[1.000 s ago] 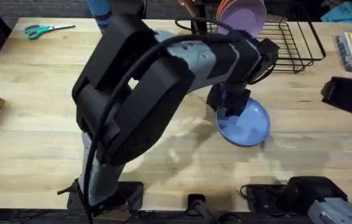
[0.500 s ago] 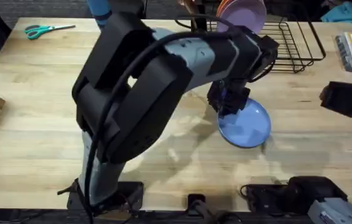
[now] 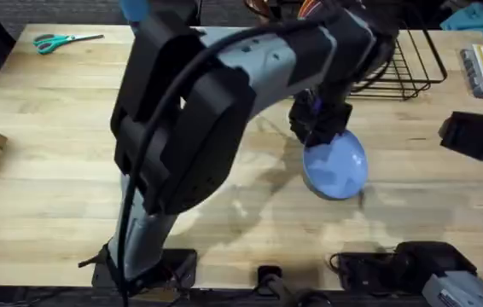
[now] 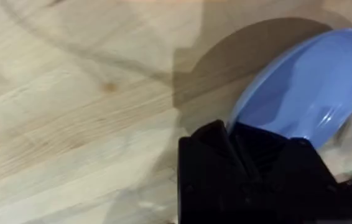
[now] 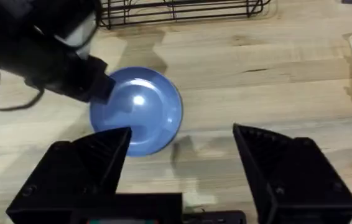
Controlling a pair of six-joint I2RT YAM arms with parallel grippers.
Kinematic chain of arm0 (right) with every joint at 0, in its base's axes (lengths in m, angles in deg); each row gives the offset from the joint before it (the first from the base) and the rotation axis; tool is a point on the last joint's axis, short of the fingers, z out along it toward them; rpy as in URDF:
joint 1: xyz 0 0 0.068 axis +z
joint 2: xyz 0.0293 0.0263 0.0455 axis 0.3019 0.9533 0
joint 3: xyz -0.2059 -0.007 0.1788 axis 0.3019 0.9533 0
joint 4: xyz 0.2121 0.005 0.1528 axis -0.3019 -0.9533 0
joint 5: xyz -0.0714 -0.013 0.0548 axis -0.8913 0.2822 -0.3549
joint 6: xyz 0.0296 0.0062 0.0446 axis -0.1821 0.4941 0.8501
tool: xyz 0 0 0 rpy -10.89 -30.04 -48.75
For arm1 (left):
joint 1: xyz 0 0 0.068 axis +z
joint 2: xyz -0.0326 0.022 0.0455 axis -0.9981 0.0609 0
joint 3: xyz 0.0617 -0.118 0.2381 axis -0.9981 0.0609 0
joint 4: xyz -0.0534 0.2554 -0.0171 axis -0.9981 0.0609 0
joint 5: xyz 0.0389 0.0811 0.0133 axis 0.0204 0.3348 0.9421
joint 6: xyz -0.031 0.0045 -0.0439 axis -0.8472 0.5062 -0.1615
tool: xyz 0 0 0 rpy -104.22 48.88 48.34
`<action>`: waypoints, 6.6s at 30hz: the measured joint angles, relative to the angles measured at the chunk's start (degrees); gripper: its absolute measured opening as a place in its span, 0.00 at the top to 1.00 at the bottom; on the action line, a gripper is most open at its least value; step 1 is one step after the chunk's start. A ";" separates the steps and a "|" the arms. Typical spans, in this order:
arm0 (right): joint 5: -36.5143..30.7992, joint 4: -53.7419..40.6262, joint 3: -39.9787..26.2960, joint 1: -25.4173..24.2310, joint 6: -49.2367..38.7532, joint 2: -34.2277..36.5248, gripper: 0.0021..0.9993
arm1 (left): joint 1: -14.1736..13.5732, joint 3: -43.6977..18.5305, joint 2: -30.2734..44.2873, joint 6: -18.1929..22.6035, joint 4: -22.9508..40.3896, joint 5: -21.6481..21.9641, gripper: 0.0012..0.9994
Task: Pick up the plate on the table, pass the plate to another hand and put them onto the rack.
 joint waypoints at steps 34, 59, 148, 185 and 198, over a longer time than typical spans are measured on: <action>-0.02 0.00 0.00 0.00 -0.01 0.00 0.01 | 16.86 -2.95 -6.50 9.34 8.52 -8.18 0.96; -4.26 0.02 0.00 0.00 -0.01 0.00 0.01 | 20.56 -2.95 -18.35 12.65 10.77 -7.45 0.96; 30.56 12.87 -0.02 0.00 15.07 14.78 0.01 | 37.26 30.62 -41.57 17.38 -4.97 -32.14 0.96; 30.49 12.81 -0.02 13.27 14.96 37.05 0.09 | 37.26 30.62 -41.57 17.40 -4.81 -32.16 0.96; 30.47 12.81 -0.02 14.42 14.76 37.13 0.50 | 37.26 30.62 -41.57 17.40 -4.81 -32.16 0.96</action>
